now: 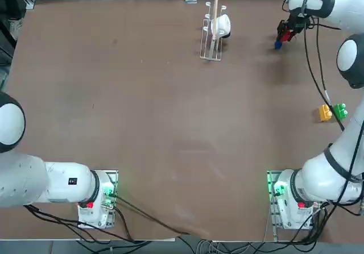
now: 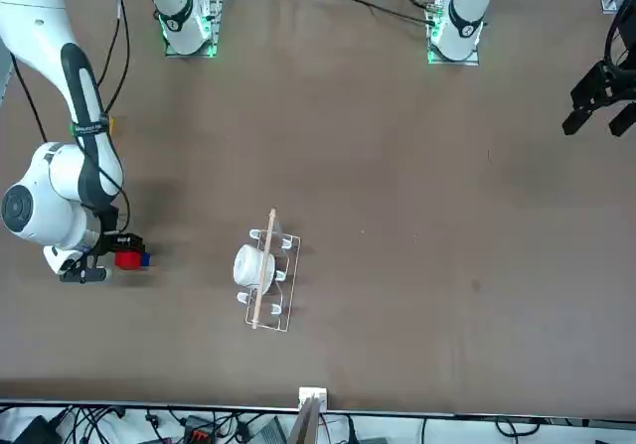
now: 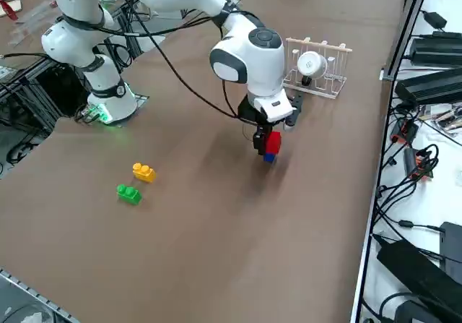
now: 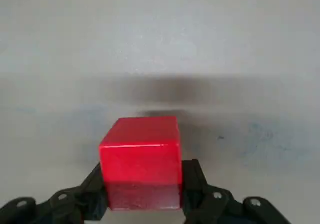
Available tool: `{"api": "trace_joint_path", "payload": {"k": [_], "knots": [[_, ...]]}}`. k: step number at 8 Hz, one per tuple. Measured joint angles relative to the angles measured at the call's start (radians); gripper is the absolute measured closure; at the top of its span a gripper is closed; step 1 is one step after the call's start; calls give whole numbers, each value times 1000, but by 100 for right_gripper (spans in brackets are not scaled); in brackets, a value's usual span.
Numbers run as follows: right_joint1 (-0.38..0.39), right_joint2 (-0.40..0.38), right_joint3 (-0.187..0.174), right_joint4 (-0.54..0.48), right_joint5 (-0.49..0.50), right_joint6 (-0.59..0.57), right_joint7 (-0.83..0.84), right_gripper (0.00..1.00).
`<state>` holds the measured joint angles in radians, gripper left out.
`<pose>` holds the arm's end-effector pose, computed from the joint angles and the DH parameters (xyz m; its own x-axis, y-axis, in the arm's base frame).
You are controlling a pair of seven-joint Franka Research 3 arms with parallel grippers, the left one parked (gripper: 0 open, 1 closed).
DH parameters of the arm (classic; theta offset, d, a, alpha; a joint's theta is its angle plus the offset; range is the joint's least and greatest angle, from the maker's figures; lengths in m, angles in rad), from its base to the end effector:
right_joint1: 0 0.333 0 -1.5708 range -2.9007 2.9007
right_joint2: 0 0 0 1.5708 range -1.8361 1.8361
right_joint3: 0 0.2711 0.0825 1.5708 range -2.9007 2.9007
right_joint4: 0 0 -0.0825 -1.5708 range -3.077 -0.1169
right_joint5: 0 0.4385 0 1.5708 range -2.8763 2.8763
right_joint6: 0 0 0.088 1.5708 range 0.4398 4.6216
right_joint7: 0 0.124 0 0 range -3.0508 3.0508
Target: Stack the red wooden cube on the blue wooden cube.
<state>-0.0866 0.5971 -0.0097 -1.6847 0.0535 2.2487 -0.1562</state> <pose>0.6877 -0.0640 0.1604 0.9992 0.0278 -0.0277 0.0267 -0.9988 -0.0399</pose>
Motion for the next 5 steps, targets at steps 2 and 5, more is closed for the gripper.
{"api": "trace_joint_path", "payload": {"k": [2, 5], "knots": [[0, 0, 1, 0, 0, -2, 0, 30], [0, 0, 3, 0, 0, -4, 0, 30]]}}
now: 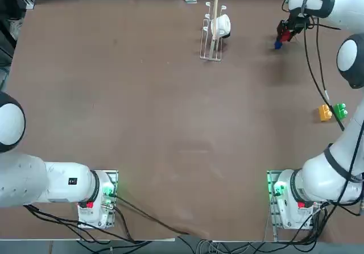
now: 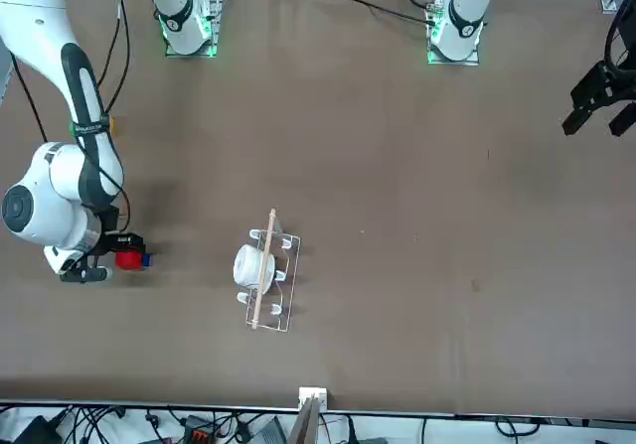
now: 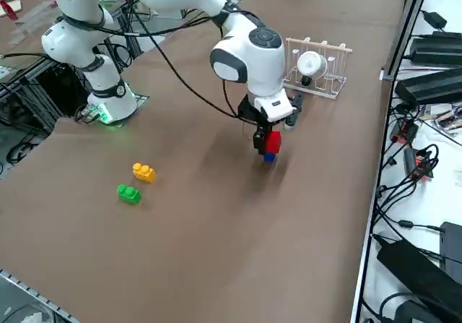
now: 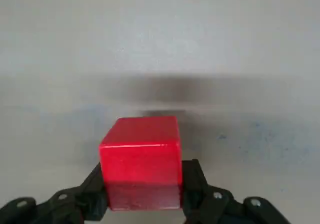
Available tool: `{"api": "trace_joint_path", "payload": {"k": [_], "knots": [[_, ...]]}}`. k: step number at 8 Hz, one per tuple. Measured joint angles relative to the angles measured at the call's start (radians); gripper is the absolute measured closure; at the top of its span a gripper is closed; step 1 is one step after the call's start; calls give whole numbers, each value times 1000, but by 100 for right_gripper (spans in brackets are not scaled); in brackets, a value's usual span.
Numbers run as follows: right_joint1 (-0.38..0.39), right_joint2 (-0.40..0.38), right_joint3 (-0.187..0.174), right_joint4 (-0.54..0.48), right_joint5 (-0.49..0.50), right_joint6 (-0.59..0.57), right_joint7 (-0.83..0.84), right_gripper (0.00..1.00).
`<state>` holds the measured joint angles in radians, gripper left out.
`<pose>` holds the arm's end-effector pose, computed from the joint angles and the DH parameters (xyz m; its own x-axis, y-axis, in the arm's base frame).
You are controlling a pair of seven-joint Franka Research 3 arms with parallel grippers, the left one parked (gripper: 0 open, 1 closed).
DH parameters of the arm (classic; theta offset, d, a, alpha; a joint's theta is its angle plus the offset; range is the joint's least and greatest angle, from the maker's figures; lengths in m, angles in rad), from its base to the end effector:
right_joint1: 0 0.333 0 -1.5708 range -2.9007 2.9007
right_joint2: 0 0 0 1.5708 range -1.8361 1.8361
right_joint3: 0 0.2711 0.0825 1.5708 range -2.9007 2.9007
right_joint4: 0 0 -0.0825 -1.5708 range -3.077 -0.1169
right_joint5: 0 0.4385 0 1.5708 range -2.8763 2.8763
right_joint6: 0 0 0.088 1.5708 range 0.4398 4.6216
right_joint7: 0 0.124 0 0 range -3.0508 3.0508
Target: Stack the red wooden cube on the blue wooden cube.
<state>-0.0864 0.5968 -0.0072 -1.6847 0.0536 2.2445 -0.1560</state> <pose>0.6874 -0.0621 0.1602 0.9991 0.0300 -0.0314 0.0287 -0.9987 -0.0420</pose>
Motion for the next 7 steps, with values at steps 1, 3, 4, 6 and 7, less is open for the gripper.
{"api": "trace_joint_path", "payload": {"k": [1, 3, 4, 6, 7], "knots": [[0, 0, 0, 0, 0, 0, 0, 30], [0, 0, 1, 0, 0, -2, 0, 30], [0, 0, 1, 0, 0, -2, 0, 30], [0, 0, 1, 0, 0, -2, 0, 29], [0, 0, 2, -1, 0, -2, 0, 26]]}}
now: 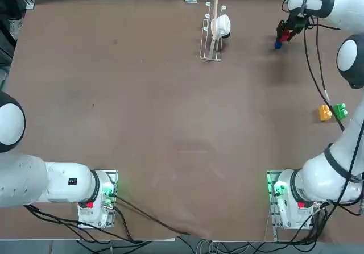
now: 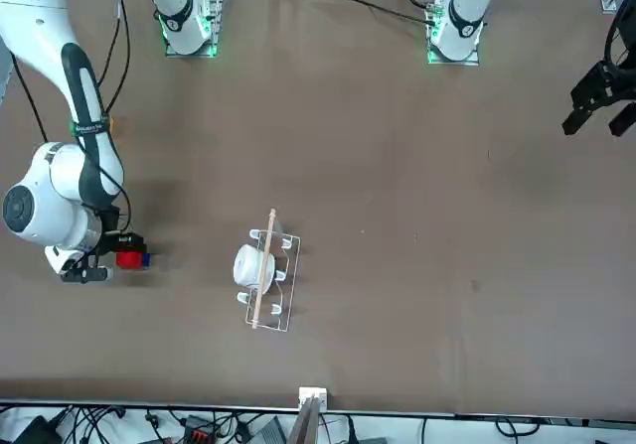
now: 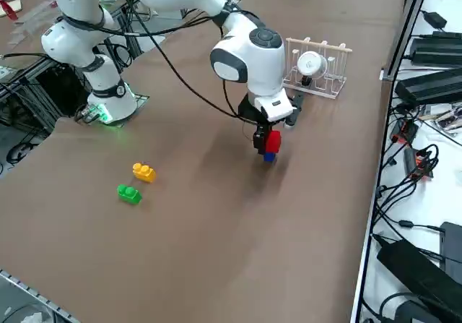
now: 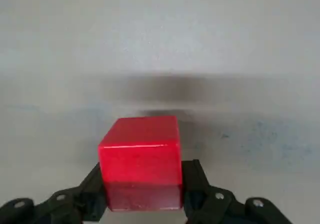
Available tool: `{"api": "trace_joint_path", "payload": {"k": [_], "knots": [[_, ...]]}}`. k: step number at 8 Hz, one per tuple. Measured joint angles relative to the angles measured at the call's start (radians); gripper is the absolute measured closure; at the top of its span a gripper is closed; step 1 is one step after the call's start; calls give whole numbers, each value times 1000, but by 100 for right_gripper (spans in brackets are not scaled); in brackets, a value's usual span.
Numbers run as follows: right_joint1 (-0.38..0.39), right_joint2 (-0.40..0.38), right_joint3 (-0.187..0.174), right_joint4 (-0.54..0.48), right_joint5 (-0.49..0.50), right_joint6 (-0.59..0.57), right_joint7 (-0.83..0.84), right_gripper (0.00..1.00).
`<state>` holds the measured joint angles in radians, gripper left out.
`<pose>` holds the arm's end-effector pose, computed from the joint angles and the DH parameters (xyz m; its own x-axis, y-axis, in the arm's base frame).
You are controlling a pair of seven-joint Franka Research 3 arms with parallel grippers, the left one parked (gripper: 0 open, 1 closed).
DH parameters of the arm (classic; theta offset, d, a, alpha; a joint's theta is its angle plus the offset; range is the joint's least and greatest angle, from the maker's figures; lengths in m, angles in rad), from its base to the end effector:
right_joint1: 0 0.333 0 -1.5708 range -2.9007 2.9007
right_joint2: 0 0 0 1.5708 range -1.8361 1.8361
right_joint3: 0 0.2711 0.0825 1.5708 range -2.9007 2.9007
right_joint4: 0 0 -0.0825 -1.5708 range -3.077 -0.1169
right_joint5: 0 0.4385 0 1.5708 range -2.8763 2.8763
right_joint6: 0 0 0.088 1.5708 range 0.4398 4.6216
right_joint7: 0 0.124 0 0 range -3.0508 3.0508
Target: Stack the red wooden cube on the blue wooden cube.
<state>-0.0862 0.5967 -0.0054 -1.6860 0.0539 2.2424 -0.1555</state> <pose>0.6868 -0.0607 0.1595 0.9989 0.0311 -0.0345 0.0296 -0.9986 -0.0436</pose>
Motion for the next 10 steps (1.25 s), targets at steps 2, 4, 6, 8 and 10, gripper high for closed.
{"api": "trace_joint_path", "payload": {"k": [2, 4, 6, 8, 10], "knots": [[0, 5, 1, -5, 0, 0, 0, 16], [0, 14, 1, -5, 1, 0, 0, 11], [0, 14, 2, -5, 1, 0, 1, 7], [0, 14, 2, -5, 1, 0, 1, 6], [0, 14, 2, -4, 1, 2, 1, 1]]}}
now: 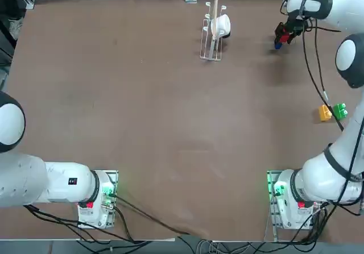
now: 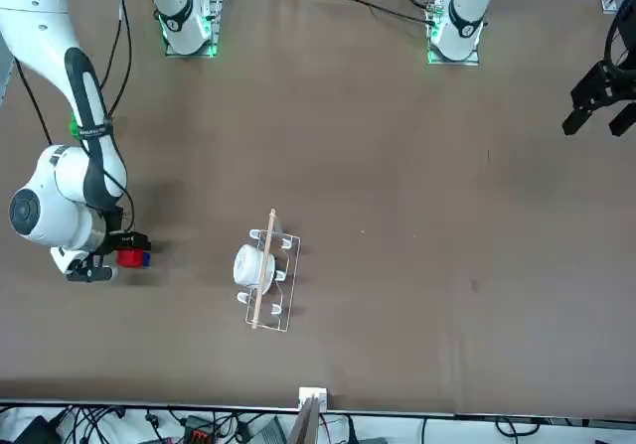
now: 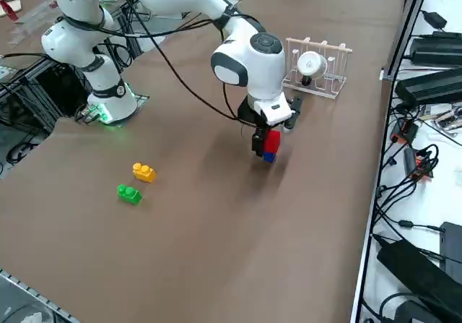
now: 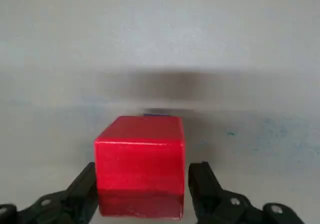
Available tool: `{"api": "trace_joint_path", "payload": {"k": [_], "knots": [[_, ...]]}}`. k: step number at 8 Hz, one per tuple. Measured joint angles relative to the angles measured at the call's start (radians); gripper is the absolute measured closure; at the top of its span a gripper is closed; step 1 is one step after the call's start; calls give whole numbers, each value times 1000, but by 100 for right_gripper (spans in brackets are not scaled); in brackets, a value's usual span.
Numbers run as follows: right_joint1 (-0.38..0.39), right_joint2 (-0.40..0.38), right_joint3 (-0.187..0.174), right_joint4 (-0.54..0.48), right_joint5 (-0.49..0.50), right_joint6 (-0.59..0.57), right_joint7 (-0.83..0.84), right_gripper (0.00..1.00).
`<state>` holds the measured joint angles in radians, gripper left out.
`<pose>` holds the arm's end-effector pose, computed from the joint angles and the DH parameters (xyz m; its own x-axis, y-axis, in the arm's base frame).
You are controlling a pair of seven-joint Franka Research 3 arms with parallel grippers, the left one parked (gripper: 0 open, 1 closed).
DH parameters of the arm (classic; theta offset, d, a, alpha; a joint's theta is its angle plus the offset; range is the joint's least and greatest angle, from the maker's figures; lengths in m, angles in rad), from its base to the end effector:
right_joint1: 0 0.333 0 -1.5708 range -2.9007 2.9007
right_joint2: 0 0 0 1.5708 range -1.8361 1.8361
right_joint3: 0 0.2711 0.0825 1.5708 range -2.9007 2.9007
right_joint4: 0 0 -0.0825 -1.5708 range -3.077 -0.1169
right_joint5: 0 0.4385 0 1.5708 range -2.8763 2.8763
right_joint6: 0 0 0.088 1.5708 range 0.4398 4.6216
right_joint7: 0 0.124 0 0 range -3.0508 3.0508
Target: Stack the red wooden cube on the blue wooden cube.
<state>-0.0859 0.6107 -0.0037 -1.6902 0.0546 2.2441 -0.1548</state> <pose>0.6831 -0.0590 0.1481 0.9982 0.0317 -0.0508 0.0293 -0.9985 -0.0469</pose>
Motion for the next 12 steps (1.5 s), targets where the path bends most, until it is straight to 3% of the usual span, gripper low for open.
{"api": "trace_joint_path", "payload": {"k": [4, 8, 10, 12], "knots": [[2, -43, 5, 13, 0, 4, 0, 0], [7, -167, 31, 22, 0, -24, 0, 0], [8, -285, 34, 55, 0, -143, 1, 0], [9, -365, 34, 172, 0, -372, 24, 0]]}}
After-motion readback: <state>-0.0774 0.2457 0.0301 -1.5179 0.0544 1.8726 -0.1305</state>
